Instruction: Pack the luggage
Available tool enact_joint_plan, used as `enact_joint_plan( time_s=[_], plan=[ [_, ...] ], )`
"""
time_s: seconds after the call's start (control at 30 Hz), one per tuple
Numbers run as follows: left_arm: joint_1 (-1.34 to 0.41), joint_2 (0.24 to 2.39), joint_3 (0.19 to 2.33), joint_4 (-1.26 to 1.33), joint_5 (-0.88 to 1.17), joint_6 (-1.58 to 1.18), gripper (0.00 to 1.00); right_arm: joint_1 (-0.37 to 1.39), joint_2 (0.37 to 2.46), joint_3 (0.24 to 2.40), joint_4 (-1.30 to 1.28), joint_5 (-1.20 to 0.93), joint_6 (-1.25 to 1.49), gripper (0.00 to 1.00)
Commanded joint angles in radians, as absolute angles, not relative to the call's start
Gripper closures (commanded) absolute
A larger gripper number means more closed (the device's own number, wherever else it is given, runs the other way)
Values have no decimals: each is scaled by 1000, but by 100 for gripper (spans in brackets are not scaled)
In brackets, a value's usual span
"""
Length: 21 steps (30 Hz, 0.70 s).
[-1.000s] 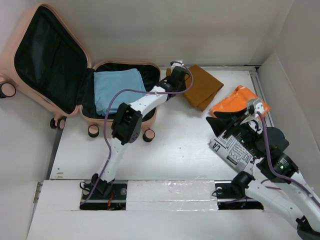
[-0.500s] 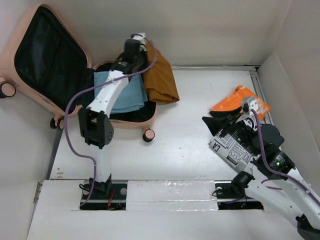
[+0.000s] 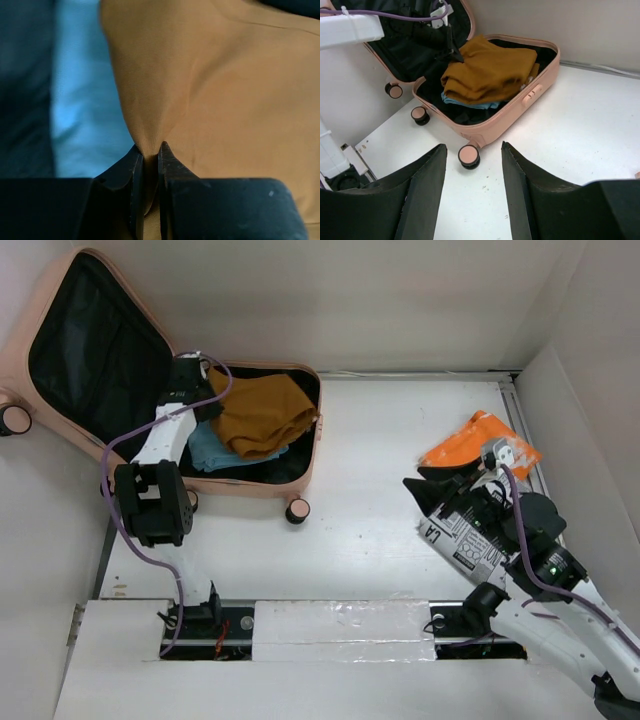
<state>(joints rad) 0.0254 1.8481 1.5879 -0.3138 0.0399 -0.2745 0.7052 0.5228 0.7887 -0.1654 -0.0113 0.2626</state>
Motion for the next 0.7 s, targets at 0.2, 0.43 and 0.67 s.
enact_joint_plan(
  time_s=[0.2,0.43,0.67],
  plan=[
    [72,1781,1569,-278,-253,-348,42,699,472,770,-146,2,270,46],
    [-90,1511,1496,-123,-296,-419,15,699,491,782,-146,14,270,43],
    [-690,1491,1345,33,-389,-474,21,699,482,980,-213,130,261,40]
  ],
)
